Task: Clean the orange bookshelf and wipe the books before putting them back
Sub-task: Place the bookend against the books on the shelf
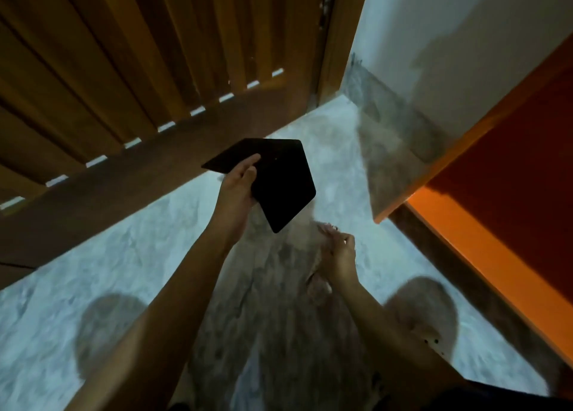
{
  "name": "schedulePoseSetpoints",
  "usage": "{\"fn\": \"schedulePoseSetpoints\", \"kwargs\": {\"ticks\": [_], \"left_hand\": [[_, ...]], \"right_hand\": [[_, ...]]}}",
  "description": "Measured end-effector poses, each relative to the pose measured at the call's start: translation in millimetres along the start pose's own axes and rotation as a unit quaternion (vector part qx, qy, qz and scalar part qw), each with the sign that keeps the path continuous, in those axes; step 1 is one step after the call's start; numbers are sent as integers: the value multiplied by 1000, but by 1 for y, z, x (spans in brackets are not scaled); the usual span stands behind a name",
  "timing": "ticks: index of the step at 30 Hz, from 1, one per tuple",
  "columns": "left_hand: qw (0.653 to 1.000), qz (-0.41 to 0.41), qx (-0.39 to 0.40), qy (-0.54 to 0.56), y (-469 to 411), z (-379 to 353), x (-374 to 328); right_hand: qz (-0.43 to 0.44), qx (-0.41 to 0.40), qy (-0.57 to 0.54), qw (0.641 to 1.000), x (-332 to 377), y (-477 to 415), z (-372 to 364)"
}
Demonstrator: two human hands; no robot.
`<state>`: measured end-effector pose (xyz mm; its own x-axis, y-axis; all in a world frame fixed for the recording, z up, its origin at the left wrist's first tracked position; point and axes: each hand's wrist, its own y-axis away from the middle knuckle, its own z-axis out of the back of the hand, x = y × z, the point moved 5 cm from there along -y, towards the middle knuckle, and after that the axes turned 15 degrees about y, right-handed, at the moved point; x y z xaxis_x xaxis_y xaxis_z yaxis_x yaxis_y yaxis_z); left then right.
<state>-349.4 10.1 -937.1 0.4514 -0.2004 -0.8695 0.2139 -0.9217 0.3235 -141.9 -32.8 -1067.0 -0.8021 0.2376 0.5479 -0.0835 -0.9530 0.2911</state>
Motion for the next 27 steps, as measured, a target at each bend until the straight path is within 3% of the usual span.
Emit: {"fn": "schedulePoseSetpoints", "kwargs": {"ticks": [4, 9, 14, 18, 23, 27], "left_hand": [[999, 35, -18, -2, -19, 12, 35], [998, 56, -29, 3, -27, 14, 57], [999, 42, -10, 12, -18, 3, 42], [1000, 6, 25, -3, 10, -13, 8], [986, -86, 96, -104, 65, -48, -42], [953, -162, 165, -195, 122, -81, -65]], "right_hand": [[31, 0, 89, 996, -20, 2, -28], [-29, 30, 29, 999, -30, 2, -42], [-12, 28, -53, 998, -16, 2, -12], [-38, -32, -127, 991, 13, 6, 45], [37, -119, -183, 975, 73, 10, 150], [129, -146, -167, 967, 134, 43, 228]]}}
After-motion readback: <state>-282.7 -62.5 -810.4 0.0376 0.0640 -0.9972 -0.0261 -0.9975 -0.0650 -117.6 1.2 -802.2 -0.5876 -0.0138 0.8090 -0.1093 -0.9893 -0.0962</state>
